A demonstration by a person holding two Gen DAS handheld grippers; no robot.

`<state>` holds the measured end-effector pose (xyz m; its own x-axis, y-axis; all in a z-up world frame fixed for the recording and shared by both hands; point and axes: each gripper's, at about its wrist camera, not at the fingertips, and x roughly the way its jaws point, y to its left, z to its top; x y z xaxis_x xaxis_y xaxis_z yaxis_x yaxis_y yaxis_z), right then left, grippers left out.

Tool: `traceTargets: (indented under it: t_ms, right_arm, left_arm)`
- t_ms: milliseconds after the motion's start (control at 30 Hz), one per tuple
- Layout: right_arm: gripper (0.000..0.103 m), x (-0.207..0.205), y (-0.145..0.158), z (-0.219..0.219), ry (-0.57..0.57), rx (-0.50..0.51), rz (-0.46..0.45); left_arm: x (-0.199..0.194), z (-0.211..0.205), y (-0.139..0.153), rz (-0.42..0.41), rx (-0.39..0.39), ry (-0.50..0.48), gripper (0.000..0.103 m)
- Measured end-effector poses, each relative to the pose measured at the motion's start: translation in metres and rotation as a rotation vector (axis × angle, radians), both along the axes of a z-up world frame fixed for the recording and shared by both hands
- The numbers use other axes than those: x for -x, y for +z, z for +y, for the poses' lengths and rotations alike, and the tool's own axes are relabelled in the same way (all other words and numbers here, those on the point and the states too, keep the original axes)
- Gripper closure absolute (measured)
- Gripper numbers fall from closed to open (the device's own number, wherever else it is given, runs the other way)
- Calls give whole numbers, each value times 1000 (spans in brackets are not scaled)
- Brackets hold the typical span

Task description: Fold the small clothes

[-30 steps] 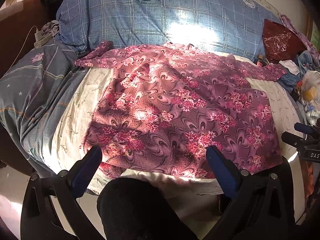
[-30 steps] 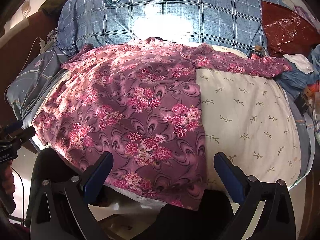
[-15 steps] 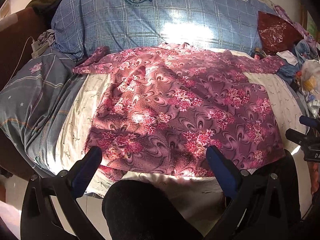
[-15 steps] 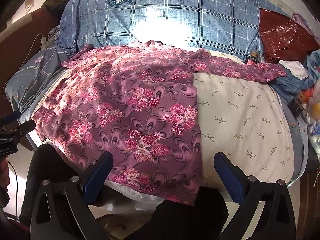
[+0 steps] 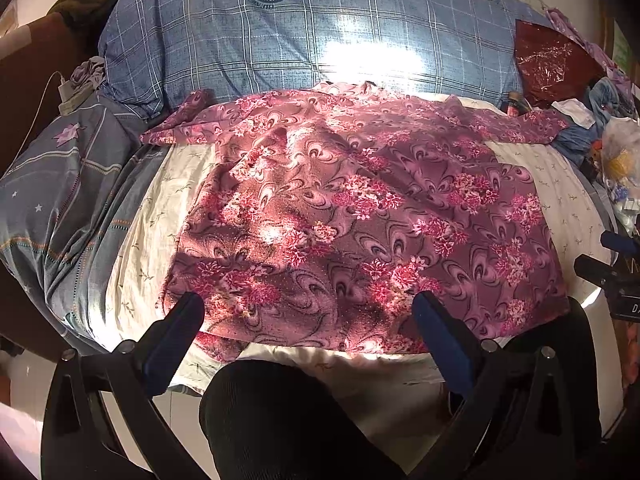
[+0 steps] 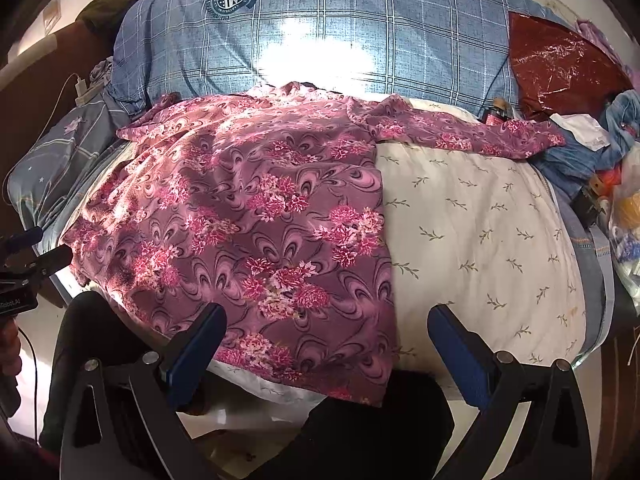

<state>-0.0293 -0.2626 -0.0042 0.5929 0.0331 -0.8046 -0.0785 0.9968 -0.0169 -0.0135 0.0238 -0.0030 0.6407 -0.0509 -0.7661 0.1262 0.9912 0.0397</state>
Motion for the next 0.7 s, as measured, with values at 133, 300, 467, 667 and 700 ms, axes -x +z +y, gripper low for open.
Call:
traceTargets:
  t_ms: [133,300,467,667,700]
  right_arm:
    - [2,-2,-2,-1,-4,-5,5]
    - [2,-5,-5,-4,-12,-11,13]
    - [2,-9,-8,-6,-16,-16,24]
    - [2,-15,-11,-6,-19,-21,33]
    - [2,-16,-11,-6,-18,-21,34]
  left_arm:
    - [-2,1,-2,7,2,1,0]
    - [-6,0,-5,23,13,-4,0]
    - [-11,0,-9,38,21,-1,0]
    - [-15,0,-11,47,30,2,0]
    - [-16,0,-11,46,32,3,0]
